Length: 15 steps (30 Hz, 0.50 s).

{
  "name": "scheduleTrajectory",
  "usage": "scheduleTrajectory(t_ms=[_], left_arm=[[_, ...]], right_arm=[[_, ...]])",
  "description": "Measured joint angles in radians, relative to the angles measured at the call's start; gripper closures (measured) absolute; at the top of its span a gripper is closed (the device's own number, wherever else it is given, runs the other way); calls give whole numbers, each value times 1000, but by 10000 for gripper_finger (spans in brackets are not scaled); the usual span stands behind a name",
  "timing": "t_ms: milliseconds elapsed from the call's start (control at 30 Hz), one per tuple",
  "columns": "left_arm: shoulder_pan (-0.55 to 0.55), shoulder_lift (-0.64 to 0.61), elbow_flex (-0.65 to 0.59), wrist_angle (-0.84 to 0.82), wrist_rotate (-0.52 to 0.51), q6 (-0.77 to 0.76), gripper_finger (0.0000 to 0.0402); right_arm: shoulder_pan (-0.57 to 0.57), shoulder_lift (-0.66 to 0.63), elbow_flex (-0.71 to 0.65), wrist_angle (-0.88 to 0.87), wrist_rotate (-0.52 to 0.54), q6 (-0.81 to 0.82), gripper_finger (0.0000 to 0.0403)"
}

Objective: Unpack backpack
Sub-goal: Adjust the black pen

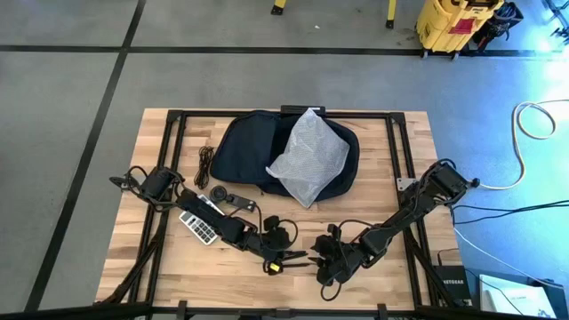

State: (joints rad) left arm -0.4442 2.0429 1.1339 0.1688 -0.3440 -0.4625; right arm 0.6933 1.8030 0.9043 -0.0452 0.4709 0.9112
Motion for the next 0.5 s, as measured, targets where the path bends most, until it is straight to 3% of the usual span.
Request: scheduleTrajectory(t_ms=[500], left_arm=[[-2,0,0,0,5,-1,278]], right_arm=[[0,0,0,0,7,8,260]])
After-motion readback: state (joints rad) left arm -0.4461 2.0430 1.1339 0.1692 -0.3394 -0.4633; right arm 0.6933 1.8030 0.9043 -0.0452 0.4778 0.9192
